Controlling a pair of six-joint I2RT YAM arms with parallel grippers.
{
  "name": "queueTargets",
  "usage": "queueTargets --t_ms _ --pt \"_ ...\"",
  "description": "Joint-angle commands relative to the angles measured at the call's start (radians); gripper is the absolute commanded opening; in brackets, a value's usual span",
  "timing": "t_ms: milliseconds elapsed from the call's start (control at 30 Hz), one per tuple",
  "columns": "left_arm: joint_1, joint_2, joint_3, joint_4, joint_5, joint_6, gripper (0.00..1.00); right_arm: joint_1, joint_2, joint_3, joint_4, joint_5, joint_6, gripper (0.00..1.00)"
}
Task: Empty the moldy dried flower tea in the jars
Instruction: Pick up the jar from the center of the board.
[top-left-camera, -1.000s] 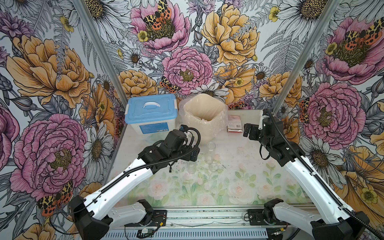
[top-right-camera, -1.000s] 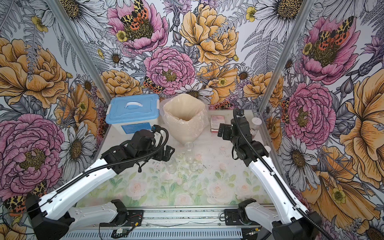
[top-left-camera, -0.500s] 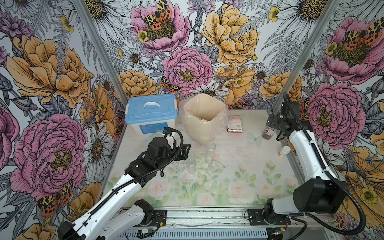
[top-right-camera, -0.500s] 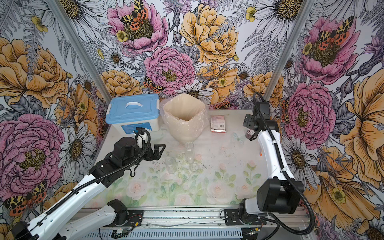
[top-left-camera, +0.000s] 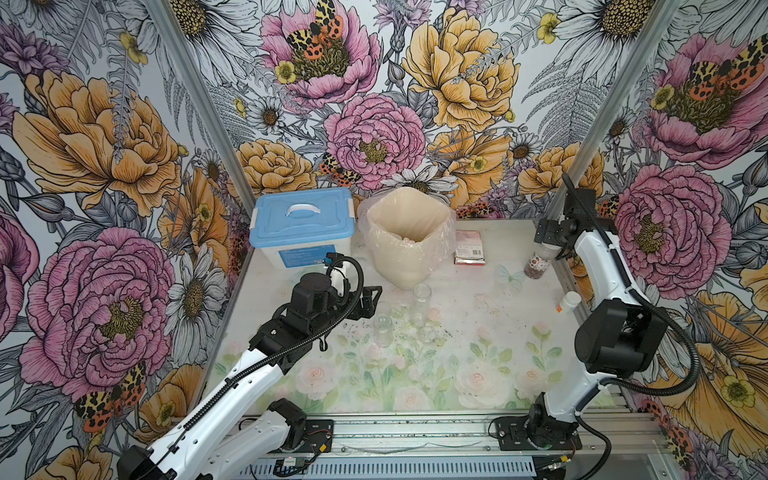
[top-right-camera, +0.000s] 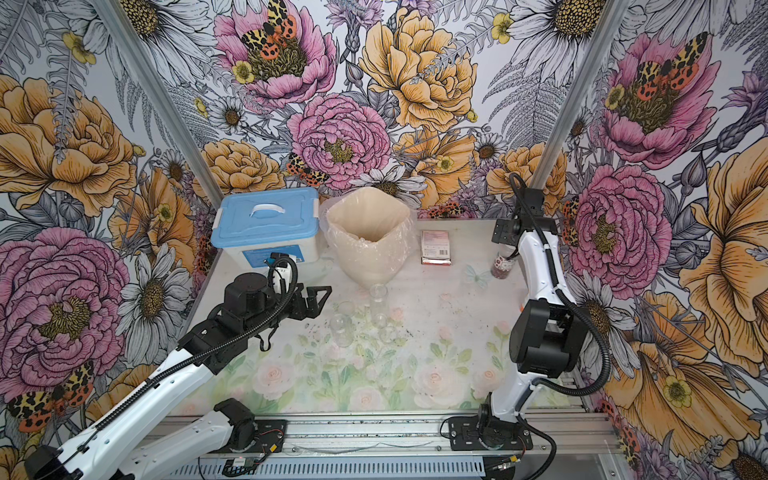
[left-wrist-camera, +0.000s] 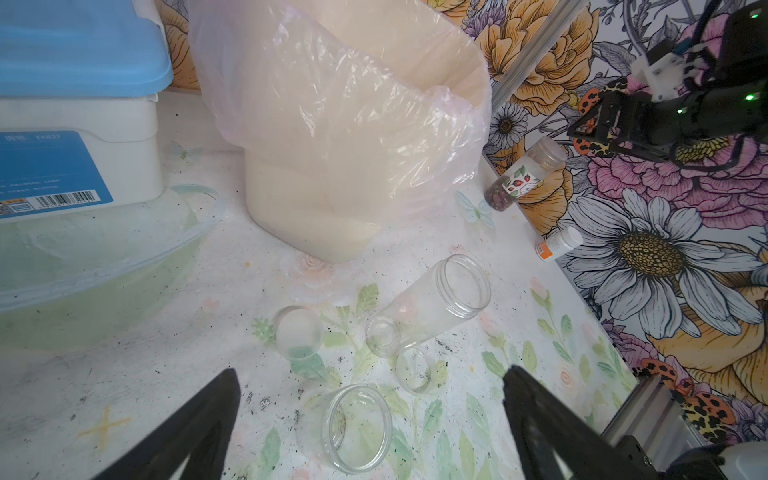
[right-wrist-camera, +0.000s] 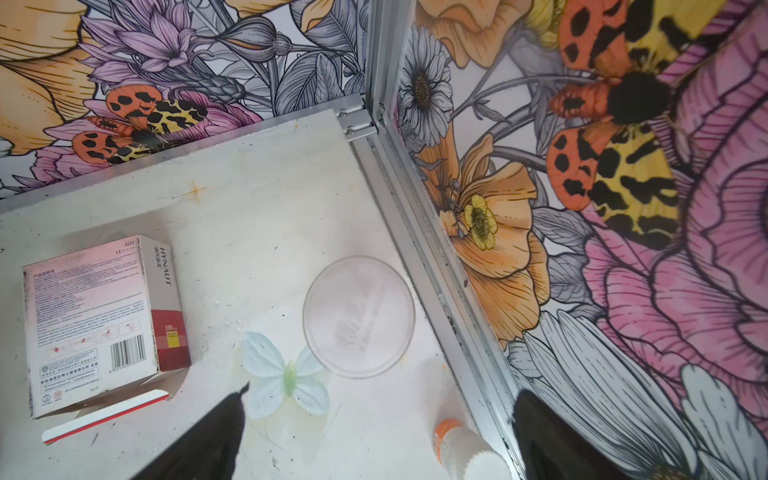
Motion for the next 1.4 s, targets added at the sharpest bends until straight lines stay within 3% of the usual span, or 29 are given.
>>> queueTargets --t_ms 0,533,1367 --pt "0.01 -0.009 -0.015 0.026 0.038 0.002 0.99 -0.006 0.057 0.06 -0.006 -0.018 -0.047 0.97" --pt "0.013 -0.061 -0.029 0.035 0.051 -0.034 0.99 -0.007 0.226 0.145 -0.009 0.015 -0.105 0.81" --pt "0.013 -0.068 -0.031 0.036 0.052 -0.047 0.99 -0.007 0.273 0.138 -0.009 0.007 -0.103 0.61"
